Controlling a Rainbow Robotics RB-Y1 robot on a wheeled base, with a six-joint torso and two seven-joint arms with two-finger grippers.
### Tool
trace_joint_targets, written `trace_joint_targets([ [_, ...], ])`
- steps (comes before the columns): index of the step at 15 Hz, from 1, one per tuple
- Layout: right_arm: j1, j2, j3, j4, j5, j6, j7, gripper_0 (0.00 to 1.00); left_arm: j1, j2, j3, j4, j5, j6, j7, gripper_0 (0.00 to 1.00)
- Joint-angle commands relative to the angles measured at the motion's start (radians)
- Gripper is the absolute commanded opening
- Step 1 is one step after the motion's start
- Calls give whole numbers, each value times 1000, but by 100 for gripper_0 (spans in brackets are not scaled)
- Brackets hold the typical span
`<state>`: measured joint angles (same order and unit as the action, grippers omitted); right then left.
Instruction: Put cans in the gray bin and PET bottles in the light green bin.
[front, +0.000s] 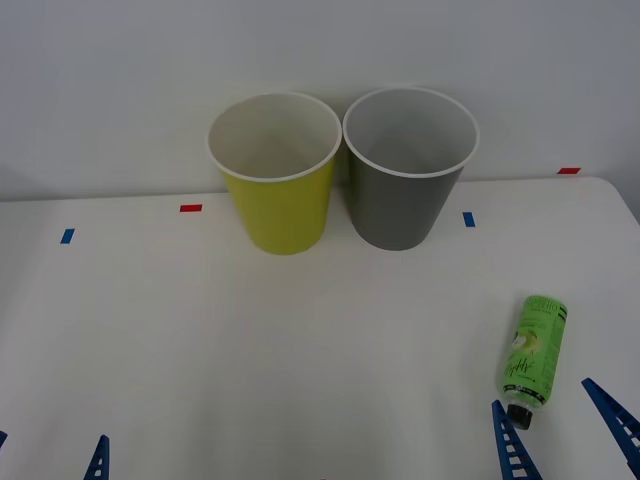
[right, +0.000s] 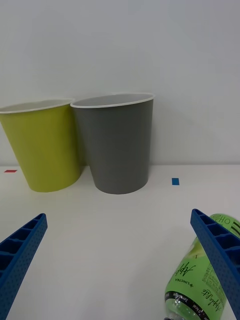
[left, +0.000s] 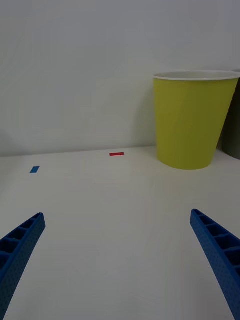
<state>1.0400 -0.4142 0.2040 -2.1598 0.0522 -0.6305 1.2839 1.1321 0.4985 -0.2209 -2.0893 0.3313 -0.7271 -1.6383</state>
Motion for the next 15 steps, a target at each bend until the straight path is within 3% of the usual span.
trace_joint_targets([
  [1, 0, 0, 0, 0, 0, 0, 0, 100, 0, 0, 0, 0, 0, 0, 0, 100],
  [15, 0, 0, 0, 0, 0, 0, 0, 100, 0, 0, 0, 0, 0, 0, 0, 100],
])
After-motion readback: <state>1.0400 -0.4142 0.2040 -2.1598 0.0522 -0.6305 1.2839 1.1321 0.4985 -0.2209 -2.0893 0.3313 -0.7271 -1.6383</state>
